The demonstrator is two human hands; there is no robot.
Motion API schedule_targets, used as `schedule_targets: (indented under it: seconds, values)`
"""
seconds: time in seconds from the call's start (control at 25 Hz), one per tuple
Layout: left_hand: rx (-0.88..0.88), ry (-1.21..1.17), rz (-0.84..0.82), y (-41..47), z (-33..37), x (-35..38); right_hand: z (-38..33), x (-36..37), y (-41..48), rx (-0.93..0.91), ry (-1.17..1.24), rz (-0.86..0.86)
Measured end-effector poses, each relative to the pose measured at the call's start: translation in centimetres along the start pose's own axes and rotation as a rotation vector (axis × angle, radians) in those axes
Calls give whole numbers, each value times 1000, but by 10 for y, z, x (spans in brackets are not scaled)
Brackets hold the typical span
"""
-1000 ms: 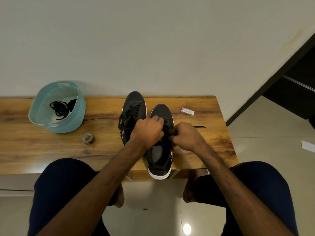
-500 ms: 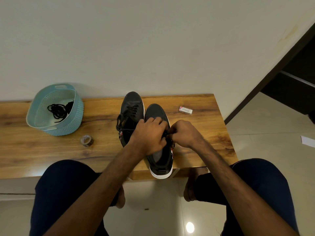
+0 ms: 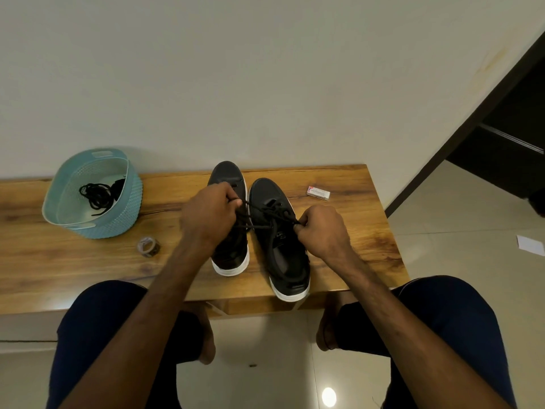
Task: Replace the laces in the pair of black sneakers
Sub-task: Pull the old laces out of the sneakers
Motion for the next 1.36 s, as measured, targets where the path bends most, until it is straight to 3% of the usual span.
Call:
schedule_targets:
  seconds: [0.08, 0.28, 0.4, 0.6, 0.8, 0.92, 1.08, 1.24, 1.36]
  values:
    - [113, 100, -68, -6, 10, 10, -1, 1, 0, -1, 10, 0]
    - [461, 381, -23, -27, 66, 35, -2, -1, -1, -22, 17, -9]
    - [476, 471, -60, -26, 74, 49, -2, -2, -3, -28, 54, 8]
    - [459, 423, -18, -23, 78, 48, -4, -3, -4, -32, 91, 32]
    - [193, 149, 73, -3, 34, 9, -3, -7, 4, 1, 84, 30]
    - [48, 132, 58, -1, 6, -6, 0, -5, 7, 16, 96, 25]
    - [-45, 377, 9, 0, -25, -20, 2, -6, 7, 39, 137, 20]
    - [-237, 591, -142, 1, -57, -25, -1, -9, 4, 35, 114, 22]
    - [-202, 661, -200, -5, -42, -19, -3, -11, 3, 26, 83, 16]
Point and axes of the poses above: each hand's wrist, its own y-axis towards the middle knuckle, its own x-axis out of the palm, z = x × y, the point moved 5 cm from there along y, towards the middle knuckle, and after that the axes turned 14 degrees about y, right-handed, at the moved point
